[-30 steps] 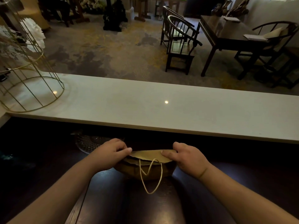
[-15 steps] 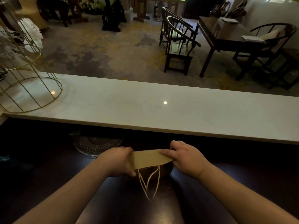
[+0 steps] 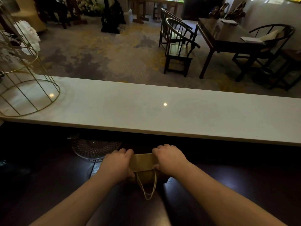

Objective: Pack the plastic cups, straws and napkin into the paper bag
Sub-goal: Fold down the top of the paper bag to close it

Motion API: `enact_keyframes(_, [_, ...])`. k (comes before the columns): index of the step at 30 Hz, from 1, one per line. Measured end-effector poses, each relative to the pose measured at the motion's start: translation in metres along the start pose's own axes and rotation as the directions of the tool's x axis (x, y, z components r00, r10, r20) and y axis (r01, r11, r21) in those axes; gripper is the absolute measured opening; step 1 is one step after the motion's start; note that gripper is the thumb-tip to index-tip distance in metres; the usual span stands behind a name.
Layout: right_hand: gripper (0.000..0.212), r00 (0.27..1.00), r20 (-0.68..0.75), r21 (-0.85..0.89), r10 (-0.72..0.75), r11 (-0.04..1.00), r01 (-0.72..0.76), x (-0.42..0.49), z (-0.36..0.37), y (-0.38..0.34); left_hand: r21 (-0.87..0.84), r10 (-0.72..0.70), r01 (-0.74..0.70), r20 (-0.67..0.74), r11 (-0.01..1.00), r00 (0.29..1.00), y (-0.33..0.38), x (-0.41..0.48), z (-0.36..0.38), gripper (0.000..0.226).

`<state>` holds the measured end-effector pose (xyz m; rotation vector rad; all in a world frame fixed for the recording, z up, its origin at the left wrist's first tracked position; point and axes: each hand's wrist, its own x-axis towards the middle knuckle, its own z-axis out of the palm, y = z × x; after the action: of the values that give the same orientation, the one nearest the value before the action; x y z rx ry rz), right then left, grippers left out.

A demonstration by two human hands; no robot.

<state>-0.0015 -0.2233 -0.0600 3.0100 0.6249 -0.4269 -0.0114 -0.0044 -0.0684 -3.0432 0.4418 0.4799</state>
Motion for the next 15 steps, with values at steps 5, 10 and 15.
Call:
enact_keyframes(5, [0.022, 0.999, 0.009, 0.102, 0.039, 0.994, -0.039, 0.006, 0.004, -0.005, -0.127, -0.01, 0.032, 0.169, 0.991, 0.986, 0.002, 0.003, -0.006, 0.087])
enact_keyframes(10, [0.016, 0.999, 0.043, 0.112, 0.03, 0.993, -0.035, 0.013, -0.002, -0.005, -0.31, 0.019, 0.078, 0.297, 0.948, 0.955, -0.009, 0.018, -0.022, 0.052])
enact_keyframes(15, [0.014, 0.997, 0.069, 0.164, 0.035, 0.985, -0.046, 0.014, 0.002, -0.001, -0.441, 0.055, 0.133, 0.389, 0.888, 0.92, -0.053, 0.014, -0.018, 0.049])
